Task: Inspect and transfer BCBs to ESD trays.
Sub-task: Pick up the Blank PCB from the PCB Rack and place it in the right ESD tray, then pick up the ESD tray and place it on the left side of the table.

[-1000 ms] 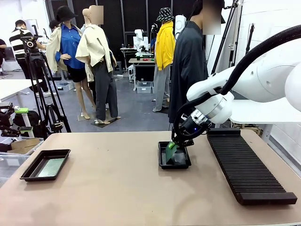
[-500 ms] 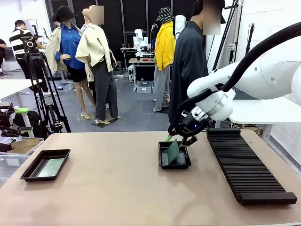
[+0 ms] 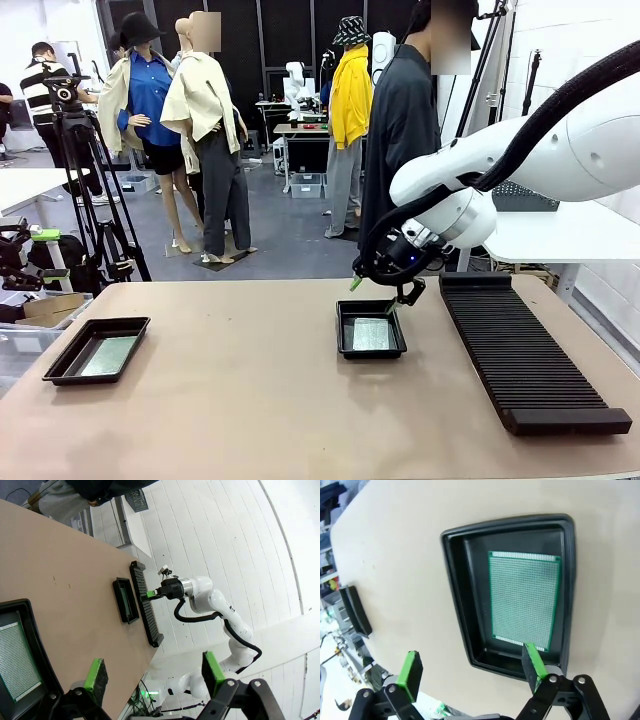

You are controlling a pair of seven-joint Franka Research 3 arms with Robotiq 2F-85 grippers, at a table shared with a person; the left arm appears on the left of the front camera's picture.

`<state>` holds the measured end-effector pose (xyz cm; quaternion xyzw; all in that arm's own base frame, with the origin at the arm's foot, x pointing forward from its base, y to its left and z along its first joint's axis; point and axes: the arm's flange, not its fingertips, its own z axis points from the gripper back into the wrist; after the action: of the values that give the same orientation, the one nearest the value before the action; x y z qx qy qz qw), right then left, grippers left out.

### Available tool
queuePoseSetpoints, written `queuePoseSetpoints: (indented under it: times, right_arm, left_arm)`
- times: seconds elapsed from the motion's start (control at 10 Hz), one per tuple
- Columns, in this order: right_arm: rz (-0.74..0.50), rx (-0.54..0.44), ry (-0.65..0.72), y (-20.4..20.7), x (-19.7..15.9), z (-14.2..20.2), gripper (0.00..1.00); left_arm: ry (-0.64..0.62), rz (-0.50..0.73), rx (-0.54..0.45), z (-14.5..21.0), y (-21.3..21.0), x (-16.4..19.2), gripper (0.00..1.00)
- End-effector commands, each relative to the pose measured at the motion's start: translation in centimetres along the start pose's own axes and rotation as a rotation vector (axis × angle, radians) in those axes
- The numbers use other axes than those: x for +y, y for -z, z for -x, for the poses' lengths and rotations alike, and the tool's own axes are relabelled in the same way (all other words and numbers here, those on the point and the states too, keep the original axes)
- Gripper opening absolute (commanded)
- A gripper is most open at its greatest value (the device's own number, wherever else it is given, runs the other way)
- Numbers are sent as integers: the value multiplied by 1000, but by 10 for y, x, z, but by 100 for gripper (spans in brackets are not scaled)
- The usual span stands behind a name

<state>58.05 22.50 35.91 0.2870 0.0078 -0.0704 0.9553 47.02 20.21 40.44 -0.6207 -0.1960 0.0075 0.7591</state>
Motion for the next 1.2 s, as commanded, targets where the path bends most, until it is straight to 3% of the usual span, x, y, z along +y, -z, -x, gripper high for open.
queuePoseSetpoints:
  times: [0.0, 0.2, 0.3, 0.4, 1.1]
  right_arm:
    - [84, 1, 53, -3, 10, 1, 100]
    - [115, 7, 61, -5, 18, 3, 100]
    - [113, 76, 3, -3, 18, 5, 100]
    - [83, -4, 45, -2, 8, 4, 100]
    - [83, -4, 45, -2, 8, 4, 100]
  left_arm:
    - [3, -3, -5, 0, -1, -2, 100]
    - [3, -3, -5, 0, -1, -2, 100]
    - [3, -3, -5, 0, -1, -2, 100]
    - [3, -3, -5, 0, -1, -2, 100]
    - [3, -3, -5, 0, -1, -2, 100]
